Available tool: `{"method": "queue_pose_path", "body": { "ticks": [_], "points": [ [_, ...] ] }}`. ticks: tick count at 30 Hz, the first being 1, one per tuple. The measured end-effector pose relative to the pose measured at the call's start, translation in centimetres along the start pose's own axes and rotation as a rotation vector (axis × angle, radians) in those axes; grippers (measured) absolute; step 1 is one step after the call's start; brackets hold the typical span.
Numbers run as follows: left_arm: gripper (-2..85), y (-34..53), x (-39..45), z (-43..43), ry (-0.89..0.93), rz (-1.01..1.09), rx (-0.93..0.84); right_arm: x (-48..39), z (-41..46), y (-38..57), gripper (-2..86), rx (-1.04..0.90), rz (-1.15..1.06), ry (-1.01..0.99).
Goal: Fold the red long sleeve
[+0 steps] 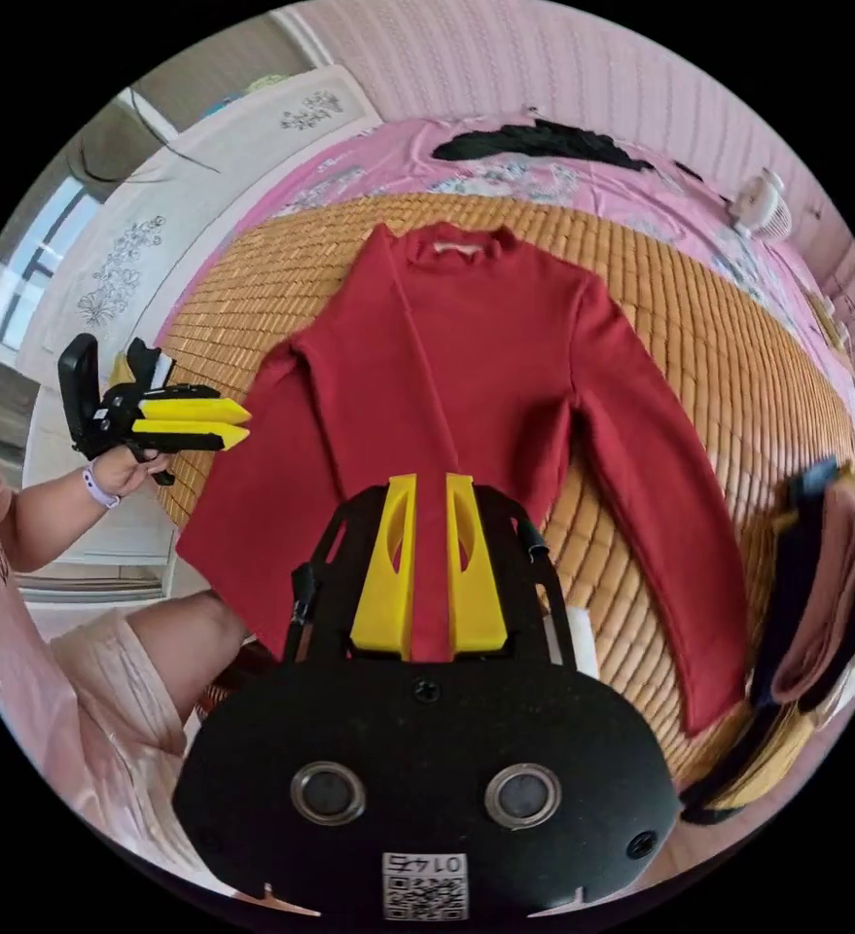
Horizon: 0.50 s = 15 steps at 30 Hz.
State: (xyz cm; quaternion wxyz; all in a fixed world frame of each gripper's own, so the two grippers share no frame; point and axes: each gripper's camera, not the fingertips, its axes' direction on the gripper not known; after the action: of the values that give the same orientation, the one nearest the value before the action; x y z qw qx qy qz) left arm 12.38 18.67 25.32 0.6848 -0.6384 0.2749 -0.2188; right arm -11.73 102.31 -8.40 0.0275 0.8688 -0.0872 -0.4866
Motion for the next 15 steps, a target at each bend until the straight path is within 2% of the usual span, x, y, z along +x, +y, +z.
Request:
{"method": "queue_pose_path", "body": {
  "ticks": [4, 8, 12, 15],
  "points": [
    [5.0, -0.4, -4.4, -0.7, -0.207, -0.093, -0.020, -2.0, 4.0, -11.7, 8.6, 0.148, -0.153, -0.091],
    [5.1, -1.4, -5.8, 0.3, -0.352, -0.144, -0.039, -3.4, 7.8, -20.0, 9.1, 0.157, -0.159, -0.123],
    [4.4, -1.8, -6.2, 1.5, -0.387, -0.169, -0.066, -4.3, 11.3, -25.2, 4.7, -0.015, -0.161, -0.214],
    [1.3, -1.7, -7.7, 2.0, -0.286, -0.268, -0.123, -6.5, 10.3, -27.3, 3.4, -0.069, -0.268, -0.258]
  ]
}}
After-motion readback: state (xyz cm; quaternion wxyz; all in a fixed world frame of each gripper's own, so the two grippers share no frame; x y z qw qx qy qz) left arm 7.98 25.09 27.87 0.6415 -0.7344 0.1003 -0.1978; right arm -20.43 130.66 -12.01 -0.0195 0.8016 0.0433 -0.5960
